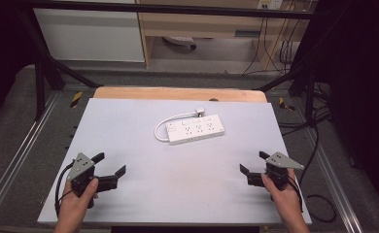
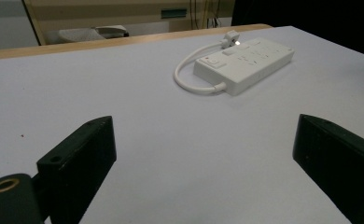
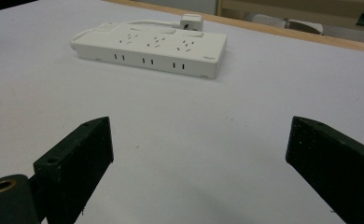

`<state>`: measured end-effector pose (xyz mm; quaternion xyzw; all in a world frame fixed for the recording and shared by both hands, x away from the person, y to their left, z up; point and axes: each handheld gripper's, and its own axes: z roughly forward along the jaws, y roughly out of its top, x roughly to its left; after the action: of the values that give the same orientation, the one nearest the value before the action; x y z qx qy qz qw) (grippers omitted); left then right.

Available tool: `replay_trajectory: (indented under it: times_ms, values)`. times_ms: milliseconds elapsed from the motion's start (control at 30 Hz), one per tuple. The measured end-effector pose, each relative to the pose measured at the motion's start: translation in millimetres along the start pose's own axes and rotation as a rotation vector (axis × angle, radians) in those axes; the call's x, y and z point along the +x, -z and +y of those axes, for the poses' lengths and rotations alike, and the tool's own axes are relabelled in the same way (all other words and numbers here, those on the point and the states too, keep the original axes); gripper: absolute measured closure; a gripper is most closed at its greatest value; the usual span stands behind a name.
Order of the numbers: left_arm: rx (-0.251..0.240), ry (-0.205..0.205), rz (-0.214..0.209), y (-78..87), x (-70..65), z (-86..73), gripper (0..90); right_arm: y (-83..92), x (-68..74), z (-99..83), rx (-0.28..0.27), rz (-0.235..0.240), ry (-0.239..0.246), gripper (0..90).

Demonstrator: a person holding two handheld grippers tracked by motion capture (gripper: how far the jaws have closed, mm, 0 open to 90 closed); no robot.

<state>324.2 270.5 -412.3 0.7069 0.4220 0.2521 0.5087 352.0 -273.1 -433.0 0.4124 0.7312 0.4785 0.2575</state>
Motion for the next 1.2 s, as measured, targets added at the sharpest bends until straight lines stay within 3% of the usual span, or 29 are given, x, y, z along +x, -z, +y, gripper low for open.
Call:
replay_trajectory:
  times_ms: [167,700,900,1200]
  values:
    - [0.006,-0.018,0.001,-0.8,-1.1,0.3,6.1,-0.1,1.5,0.7,-0.005,0.004,0.005,6.7]
    - [0.018,-0.020,0.010,-0.8,-2.6,-0.1,6.1,0.8,5.9,2.8,-0.010,0.022,0.021,5.3]
    - [0.016,-0.022,0.012,0.0,-2.4,0.3,6.1,-1.1,13.0,4.9,0.001,0.039,0.032,4.5]
    - [0.019,-0.033,0.009,-0.5,-4.3,0.1,6.1,-1.8,28.3,13.4,0.022,0.077,-0.001,3.2]
